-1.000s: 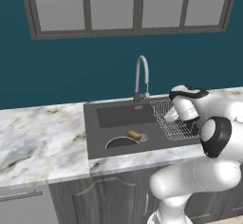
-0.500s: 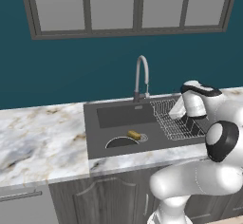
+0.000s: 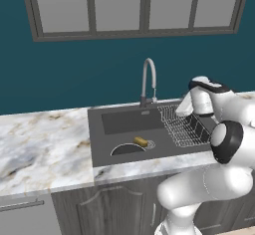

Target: Pick the pan and sponge and place them into the sink. Then turn on the water.

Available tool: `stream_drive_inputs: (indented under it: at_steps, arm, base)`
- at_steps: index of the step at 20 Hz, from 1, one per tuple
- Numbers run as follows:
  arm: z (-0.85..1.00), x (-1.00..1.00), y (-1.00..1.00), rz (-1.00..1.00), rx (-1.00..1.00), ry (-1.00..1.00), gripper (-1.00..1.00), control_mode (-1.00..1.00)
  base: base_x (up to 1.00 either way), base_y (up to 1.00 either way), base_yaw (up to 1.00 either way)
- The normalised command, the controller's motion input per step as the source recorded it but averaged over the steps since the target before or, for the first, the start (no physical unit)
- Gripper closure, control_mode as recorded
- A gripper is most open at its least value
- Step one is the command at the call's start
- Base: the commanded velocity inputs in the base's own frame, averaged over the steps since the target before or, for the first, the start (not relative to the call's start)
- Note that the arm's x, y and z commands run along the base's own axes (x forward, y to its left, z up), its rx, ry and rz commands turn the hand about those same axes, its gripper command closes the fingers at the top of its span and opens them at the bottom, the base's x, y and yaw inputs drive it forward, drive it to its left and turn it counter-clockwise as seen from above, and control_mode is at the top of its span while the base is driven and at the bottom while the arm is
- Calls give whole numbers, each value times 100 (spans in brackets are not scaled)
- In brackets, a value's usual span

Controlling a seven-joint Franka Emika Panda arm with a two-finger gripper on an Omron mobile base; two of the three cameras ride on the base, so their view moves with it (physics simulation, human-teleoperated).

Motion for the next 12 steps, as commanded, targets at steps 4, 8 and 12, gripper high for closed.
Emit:
stream_drive_inputs:
  at_steps: [4, 8, 12]
  arm:
    - [1, 44, -4, 0, 5, 0, -100, -100]
    - [0, 38, -14, 3, 7, -1, -100, -100]
    - [0, 34, -15, 7, 6, -2, -100, -100]
  base:
    - [0, 0, 0]
    - [0, 0, 0]
    - [0, 0, 0]
